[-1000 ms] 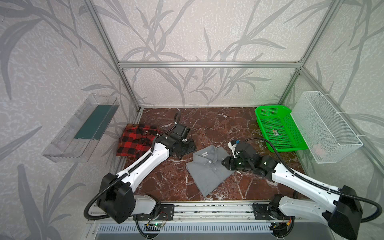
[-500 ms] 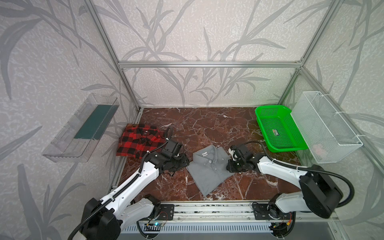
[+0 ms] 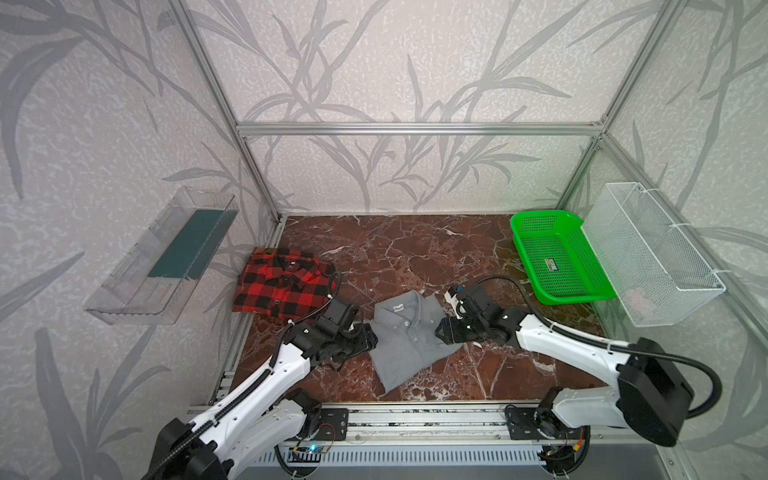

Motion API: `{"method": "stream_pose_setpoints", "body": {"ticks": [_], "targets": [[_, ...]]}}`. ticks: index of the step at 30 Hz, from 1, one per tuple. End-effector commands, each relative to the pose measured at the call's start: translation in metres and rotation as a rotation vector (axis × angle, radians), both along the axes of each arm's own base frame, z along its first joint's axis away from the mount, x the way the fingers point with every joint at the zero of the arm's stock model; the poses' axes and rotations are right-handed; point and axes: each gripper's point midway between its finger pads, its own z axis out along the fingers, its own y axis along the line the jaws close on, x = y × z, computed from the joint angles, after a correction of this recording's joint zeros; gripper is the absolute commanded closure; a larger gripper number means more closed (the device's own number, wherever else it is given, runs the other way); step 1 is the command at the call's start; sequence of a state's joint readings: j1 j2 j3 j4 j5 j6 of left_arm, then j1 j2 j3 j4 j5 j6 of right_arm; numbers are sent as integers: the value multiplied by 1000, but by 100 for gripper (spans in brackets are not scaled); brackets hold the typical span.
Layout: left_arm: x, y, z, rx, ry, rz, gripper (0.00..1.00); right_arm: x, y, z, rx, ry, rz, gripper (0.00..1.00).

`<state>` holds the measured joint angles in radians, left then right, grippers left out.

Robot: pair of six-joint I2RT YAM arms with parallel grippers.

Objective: Fold and stack the long sleeve shirts
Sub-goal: 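Grasp the folded grey shirt's sides with both grippers, then lift the grey shirt and carry it toward the plaid shirt with both grippers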

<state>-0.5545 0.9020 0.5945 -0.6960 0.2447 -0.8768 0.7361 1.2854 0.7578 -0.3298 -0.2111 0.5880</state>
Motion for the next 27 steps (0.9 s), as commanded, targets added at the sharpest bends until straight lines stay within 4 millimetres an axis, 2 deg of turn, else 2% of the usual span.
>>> {"method": "stream_pose_setpoints", "body": {"ticks": [1,4,6,8,11,15,27], "targets": [[-26,2,-17,39,65,-29,27,6,-22,0,-72,-20,-9,37],[-36,5,-30,95,90,-28,25,15,-23,-7,-86,-16,30,35],[-39,-1,-37,68,105,-32,25,20,-20,-17,-106,-14,61,34],[-39,-6,-41,39,104,-17,19,22,-16,-28,-119,21,98,33],[-39,-9,-45,29,100,-15,16,25,-11,-44,-122,52,121,33],[-38,-17,-54,-10,97,-9,15,25,-2,-52,-87,69,142,33],[-27,-32,-70,-187,54,120,14,11,-5,-74,-68,139,118,36]]}}
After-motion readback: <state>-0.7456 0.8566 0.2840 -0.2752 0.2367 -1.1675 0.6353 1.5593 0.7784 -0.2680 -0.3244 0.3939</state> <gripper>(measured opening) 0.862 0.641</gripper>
